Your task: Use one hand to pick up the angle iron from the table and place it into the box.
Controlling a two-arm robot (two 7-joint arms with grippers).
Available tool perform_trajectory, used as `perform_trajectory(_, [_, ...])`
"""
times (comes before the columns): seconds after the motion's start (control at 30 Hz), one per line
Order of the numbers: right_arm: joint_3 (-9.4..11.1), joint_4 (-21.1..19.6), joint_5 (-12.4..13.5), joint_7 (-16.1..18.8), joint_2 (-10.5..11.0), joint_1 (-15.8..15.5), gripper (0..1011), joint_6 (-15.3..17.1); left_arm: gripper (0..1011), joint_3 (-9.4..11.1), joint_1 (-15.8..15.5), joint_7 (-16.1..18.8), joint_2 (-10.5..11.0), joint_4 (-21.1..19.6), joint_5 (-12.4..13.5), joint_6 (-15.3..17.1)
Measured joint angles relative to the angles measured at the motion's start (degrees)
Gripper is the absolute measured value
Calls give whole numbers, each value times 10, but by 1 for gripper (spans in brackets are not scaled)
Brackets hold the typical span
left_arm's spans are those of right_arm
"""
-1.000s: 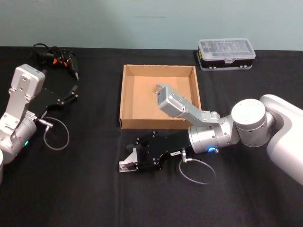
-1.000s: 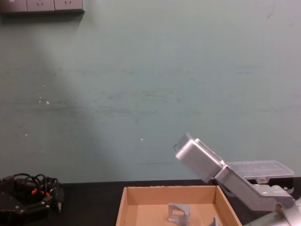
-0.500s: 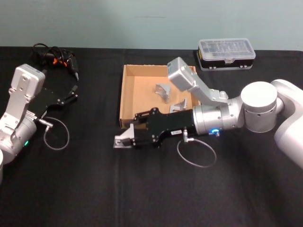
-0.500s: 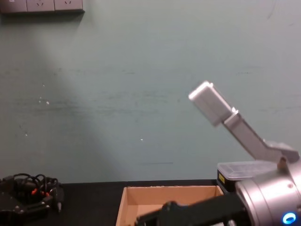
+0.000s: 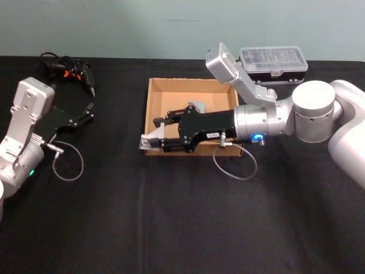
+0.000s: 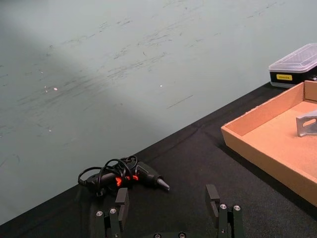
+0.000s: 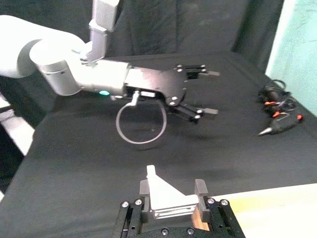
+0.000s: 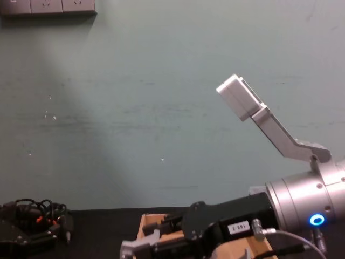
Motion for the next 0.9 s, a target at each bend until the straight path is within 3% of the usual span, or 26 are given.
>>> perform_trajectory(0.57, [9,64,-18,-14,-36,29,552,-15,1011,0,0,0,0,0,0,0])
perform_trajectory(0.9, [18,77,-42,-59,-52,30,552,-9,1011,0,0,0,0,0,0,0])
